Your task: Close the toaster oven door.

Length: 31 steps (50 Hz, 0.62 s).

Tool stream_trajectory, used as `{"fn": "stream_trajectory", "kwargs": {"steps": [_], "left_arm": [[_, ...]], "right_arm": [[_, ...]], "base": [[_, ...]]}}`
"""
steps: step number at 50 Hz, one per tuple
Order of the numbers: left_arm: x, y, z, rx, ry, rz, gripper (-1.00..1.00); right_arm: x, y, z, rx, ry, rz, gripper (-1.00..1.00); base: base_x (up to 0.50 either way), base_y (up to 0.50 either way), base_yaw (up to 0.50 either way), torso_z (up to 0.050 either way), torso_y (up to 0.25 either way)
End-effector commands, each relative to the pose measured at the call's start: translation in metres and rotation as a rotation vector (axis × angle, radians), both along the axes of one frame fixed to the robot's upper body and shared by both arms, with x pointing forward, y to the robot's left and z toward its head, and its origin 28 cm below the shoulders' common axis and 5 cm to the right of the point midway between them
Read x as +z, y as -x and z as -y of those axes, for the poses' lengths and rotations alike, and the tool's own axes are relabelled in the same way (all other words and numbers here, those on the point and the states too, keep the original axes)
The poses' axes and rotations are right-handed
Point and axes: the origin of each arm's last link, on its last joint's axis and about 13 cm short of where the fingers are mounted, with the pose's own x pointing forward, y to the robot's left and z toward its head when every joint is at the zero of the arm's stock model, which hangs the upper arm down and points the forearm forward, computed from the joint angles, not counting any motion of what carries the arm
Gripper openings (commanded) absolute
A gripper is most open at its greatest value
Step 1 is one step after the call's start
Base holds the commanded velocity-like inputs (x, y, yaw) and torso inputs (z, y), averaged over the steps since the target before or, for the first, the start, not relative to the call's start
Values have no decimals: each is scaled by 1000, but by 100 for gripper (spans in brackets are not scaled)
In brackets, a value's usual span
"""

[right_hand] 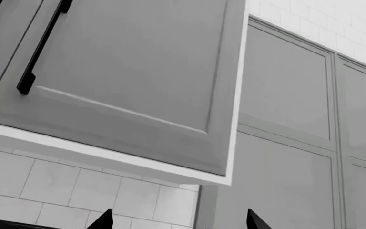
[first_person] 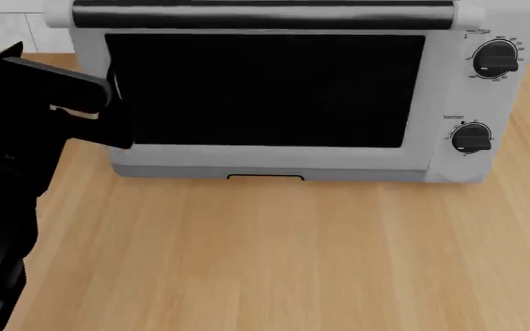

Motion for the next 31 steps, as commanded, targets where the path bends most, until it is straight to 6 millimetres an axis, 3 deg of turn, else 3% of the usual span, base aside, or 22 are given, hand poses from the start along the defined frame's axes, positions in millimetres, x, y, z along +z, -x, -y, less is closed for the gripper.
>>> {"fn": "stream_trajectory", "kwargs": {"steps": [1, 24, 28, 31], "left_arm": [[-1, -24, -1, 49, -27, -59, 100], [6, -49, 5, 83, -65, -77, 100], [3, -41, 3, 80, -71, -64, 100], [-7, -12, 0, 42, -35, -53, 100]], "right_arm": [[-2, 0, 2, -7, -3, -4, 100], [-5, 4, 5, -18, -9, -6, 100], [-7, 4, 5, -18, -12, -8, 100], [-9, 3, 5, -15, -16, -10, 100]], "base": [[0, 0, 0, 0, 0], [46, -6, -21, 4, 0], [59, -9, -28, 8, 0], [45, -3, -24, 3, 0]]}}
